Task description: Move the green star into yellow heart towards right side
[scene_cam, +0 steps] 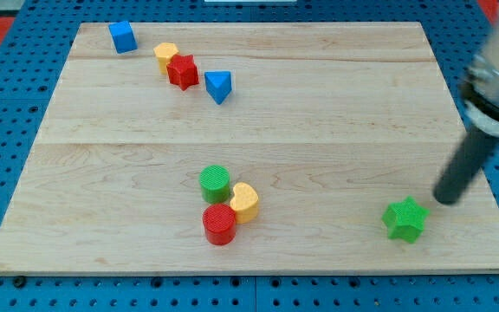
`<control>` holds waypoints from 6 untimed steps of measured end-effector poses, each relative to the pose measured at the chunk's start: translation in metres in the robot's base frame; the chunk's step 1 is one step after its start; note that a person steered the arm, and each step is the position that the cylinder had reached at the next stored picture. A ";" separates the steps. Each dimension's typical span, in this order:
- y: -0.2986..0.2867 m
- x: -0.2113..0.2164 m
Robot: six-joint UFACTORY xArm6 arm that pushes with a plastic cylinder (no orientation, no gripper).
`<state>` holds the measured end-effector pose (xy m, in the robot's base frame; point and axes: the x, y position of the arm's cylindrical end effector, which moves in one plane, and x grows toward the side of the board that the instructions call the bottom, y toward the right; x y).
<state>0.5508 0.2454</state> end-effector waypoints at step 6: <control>-0.197 0.007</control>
